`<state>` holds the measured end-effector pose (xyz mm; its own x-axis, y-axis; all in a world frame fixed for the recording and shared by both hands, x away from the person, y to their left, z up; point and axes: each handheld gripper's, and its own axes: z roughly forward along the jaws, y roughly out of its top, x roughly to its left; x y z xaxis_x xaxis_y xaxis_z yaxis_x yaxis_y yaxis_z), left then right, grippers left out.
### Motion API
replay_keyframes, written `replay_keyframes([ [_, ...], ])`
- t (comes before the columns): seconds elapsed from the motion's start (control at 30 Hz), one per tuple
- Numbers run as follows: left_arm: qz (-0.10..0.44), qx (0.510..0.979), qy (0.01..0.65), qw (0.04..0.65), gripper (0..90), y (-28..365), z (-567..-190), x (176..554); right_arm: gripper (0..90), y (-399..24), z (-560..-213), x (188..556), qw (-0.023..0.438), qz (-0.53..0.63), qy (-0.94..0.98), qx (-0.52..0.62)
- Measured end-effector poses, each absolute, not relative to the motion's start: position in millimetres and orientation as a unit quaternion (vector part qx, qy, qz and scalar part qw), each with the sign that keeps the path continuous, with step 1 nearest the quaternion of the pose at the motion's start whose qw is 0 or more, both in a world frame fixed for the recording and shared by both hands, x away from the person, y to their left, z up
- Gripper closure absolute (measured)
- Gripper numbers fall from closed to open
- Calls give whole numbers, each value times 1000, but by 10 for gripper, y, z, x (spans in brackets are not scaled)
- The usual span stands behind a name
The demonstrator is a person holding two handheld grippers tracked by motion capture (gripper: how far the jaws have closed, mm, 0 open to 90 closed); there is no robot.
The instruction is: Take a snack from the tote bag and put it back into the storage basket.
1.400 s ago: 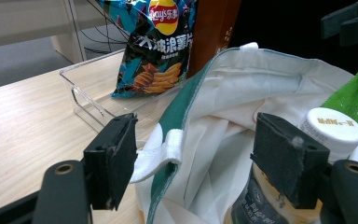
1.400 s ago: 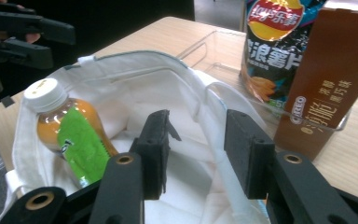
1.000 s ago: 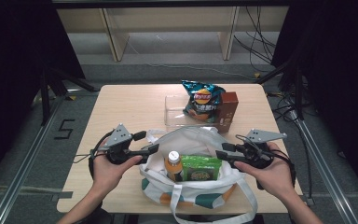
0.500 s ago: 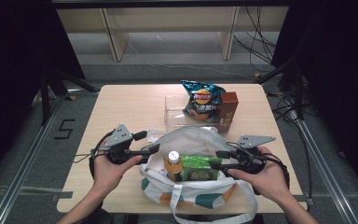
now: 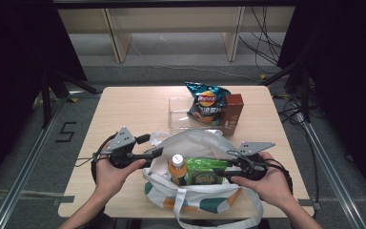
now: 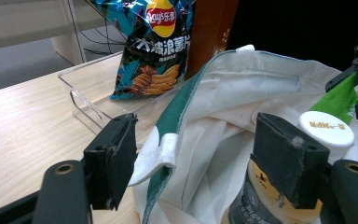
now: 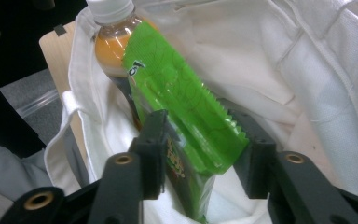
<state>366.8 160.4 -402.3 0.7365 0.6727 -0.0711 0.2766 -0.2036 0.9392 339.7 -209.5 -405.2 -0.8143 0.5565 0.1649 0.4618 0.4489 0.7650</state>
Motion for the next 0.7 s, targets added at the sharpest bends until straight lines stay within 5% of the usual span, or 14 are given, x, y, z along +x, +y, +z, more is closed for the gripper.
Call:
replay_keyframes([
  [0.7,182,755,315,546,297,1605,-4035,3672,847,-2125,-4052,3378,107,418,865,257],
])
